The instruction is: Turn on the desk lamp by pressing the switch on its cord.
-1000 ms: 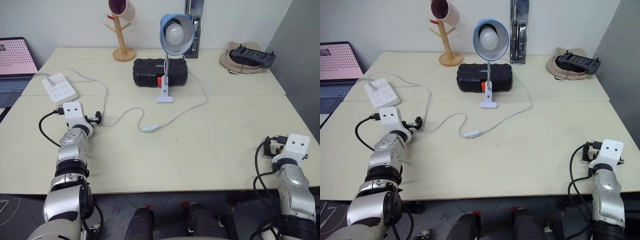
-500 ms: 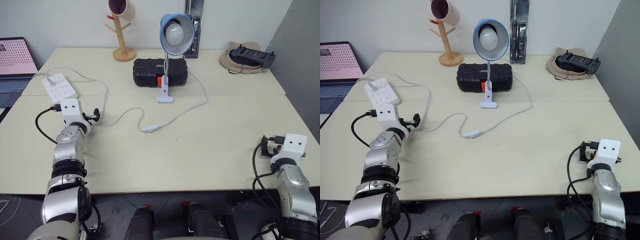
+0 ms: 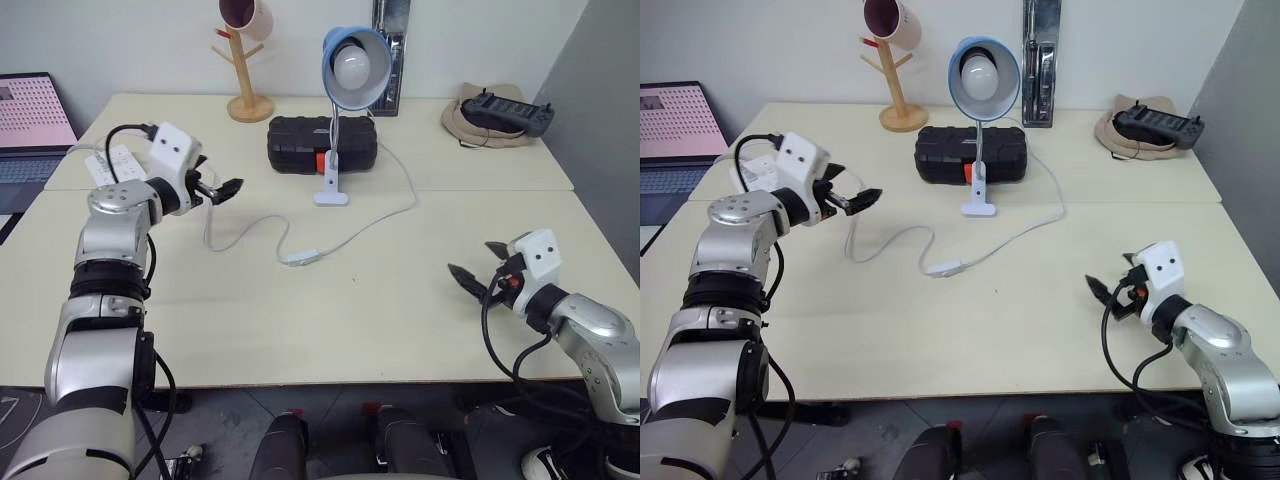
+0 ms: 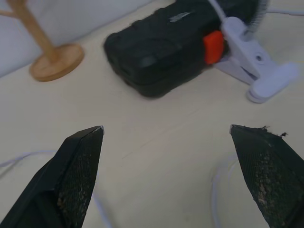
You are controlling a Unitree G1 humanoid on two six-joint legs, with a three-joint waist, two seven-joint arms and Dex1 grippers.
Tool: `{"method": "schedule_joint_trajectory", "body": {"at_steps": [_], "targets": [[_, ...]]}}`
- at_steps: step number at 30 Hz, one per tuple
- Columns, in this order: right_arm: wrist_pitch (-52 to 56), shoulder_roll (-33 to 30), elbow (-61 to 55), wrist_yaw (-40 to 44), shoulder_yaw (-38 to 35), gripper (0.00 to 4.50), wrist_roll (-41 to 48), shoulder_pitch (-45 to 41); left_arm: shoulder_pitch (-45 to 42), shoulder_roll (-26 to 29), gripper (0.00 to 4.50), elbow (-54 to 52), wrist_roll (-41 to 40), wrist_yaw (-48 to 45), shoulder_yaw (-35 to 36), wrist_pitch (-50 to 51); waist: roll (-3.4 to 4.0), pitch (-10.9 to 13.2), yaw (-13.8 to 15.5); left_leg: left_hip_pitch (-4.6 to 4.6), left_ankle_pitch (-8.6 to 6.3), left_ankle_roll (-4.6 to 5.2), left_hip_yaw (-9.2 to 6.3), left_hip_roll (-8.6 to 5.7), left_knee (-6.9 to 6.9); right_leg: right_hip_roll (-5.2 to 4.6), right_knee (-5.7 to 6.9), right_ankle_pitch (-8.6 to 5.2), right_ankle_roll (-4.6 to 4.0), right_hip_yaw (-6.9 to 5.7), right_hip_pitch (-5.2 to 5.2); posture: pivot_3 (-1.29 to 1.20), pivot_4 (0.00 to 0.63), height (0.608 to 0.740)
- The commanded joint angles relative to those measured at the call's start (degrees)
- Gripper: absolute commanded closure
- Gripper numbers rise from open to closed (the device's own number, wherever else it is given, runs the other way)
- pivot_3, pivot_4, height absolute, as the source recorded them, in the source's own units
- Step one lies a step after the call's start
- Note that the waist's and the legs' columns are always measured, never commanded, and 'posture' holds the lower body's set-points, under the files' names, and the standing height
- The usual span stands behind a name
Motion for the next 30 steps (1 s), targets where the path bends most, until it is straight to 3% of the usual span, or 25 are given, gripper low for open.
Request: {"method": "schedule_joint_trajectory", "body": {"at_steps": [1, 4, 10, 24, 30], "targets": [[4.4, -1.6, -7.3, 5.4, 3.4, 0.0, 6.2, -2.5, -2.1, -0.6, 0.05, -4.0, 1.6, -18.4, -8.6, -1.8, 0.02, 0.0, 0.0, 0.0, 0.0, 0.0, 0.01, 0.0, -0.01, 0.0, 0.0, 0.0, 0.0, 0.01, -0.01, 0.0, 0.15, 0.74], [6.8, -2.0, -10.1, 5.6, 4.4, 0.0, 7.8, -1.9, -2.0, 0.1, 0.05, -4.6, 2.5, -27.7, -12.6, -2.8, 0.0, 0.0, 0.0, -0.01, 0.0, 0.0, -0.02, 0.02, -0.01, 0.02, 0.0, -0.03, -0.05, 0.0, -0.01, 0.0, 0.15, 0.74], [8.2, -1.0, -13.3, 3.5, 5.7, 0.0, 7.5, 0.0, -3.9, -1.1, 0.05, 1.8, 7.4, -31.3, -16.6, -12.0, -0.01, 0.0, 0.0, -0.04, -0.01, 0.01, -0.04, 0.07, 0.01, 0.09, 0.0, -0.05, -0.04, 0.0, -0.05, 0.0, 0.15, 0.74], [9.9, 1.1, -16.6, -1.4, 5.7, 0.0, 7.6, 1.8, -7.7, -7.7, 0.05, 19.2, 14.7, -24.8, -17.5, -25.8, -0.04, 0.0, 0.0, -0.06, -0.01, 0.01, -0.08, 0.07, 0.03, 0.11, 0.01, -0.06, -0.02, -0.01, -0.05, 0.0, 0.15, 0.74], [10.2, 0.9, -16.5, -1.4, 5.4, 0.0, 7.8, 1.6, -7.7, -7.1, 1.14, 20.4, 16.0, -26.1, -17.8, -28.0, -0.04, 0.0, 0.1, -0.04, 0.0, 0.02, -0.09, 0.07, 0.06, 0.11, 0.06, -0.05, -0.02, -0.02, -0.04, 0.0, 0.15, 0.74]]}}
